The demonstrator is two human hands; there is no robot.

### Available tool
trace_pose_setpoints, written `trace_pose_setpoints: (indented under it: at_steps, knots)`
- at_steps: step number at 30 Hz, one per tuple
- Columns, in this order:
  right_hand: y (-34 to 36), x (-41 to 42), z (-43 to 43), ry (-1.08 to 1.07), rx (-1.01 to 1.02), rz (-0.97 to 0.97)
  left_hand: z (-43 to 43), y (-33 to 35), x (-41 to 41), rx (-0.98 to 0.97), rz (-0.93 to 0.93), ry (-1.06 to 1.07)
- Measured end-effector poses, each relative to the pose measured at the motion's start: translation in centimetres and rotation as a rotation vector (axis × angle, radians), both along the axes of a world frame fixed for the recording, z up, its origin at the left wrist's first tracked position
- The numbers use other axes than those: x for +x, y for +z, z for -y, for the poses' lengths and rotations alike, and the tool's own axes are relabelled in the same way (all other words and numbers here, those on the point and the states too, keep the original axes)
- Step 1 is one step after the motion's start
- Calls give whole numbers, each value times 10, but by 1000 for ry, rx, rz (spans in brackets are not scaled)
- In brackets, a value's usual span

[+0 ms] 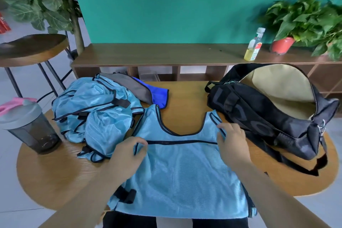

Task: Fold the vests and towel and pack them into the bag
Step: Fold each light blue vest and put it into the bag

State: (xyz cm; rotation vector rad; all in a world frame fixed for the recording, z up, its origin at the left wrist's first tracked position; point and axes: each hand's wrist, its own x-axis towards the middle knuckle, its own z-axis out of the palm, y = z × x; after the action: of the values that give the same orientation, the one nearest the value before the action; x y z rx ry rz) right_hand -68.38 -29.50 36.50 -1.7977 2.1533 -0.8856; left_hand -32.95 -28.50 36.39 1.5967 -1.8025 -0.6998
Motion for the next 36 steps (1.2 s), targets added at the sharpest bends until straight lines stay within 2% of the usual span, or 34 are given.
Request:
trace_pose_setpoints:
  at_steps: [3, 7, 11, 16, 19, 22, 24, 26, 28, 32, 36]
  knots:
    - [2, -1, 50, 85, 169, -42, 1, -16, -2, -62, 58, -7]
    - [-2, -2, 87, -44, 269, -101, 2, -18, 4, -35, 37, 10]
    - [-9, -8, 100, -187, 241, -81, 3, -20, 2, -34, 24, 26]
    - [-9, -29, 106, -224, 124, -102, 4, -20, 0, -30, 8, 40]
    - [0, -33, 97, -184, 198, -423, 3, -19, -1, -30, 6, 35]
    - [5, -26, 87, -51, 115, -759, 3, -17, -1, -27, 0, 31]
    - [-4, -15, 83, 52, 113, -633, 2, -16, -1, -30, 4, 34]
    - [-17, -2, 80, 122, 240, -477, 2, -15, -1, -35, 10, 39]
    - [-29, 0, 82, 105, 350, -449, 2, -15, -1, -32, 21, 35]
    - [-25, -8, 90, 66, 417, -407, 2, -17, 0, -29, 19, 39]
    - [-21, 1, 81, 127, 328, -438, 2, -16, -1, -32, 7, 42]
